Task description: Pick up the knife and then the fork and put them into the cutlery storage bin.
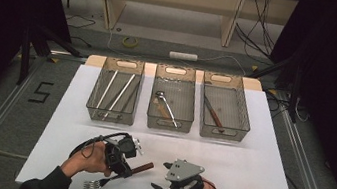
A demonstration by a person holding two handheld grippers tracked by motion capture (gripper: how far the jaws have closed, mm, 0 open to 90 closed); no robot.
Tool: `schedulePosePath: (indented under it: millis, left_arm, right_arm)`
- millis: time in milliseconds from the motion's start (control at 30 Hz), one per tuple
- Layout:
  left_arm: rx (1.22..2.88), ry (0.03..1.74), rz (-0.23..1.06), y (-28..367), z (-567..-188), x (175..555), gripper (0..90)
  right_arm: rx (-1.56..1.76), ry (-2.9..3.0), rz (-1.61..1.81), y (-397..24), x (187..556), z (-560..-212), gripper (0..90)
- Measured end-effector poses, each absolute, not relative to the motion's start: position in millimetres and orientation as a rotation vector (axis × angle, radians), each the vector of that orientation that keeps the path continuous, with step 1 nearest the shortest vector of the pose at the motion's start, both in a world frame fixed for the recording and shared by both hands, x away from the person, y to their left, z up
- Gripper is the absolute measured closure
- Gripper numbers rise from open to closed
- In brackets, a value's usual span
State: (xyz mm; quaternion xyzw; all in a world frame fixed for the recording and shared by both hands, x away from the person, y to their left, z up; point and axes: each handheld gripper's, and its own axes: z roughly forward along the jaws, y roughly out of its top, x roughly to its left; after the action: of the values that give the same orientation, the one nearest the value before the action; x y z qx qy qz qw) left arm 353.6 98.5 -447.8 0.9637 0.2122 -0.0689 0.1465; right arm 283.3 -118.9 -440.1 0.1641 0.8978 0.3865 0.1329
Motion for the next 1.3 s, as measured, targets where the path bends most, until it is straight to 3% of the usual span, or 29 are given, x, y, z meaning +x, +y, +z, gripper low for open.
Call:
schedulePosePath:
  millis: [767, 1300]
  left_arm:
    - [2.790, 0.537, -0.251, 81.8, -443.3, 347.4, 76.2]
    - [2.786, 0.525, -0.263, 79.6, -440.8, 346.5, 76.2]
  right_arm:
    - [-0.057, 2.465, 0.665, -64.0, 272.7, -472.5, 39.0]
    - [-0.244, 2.341, 0.528, -56.6, 268.3, -480.7, 60.0]
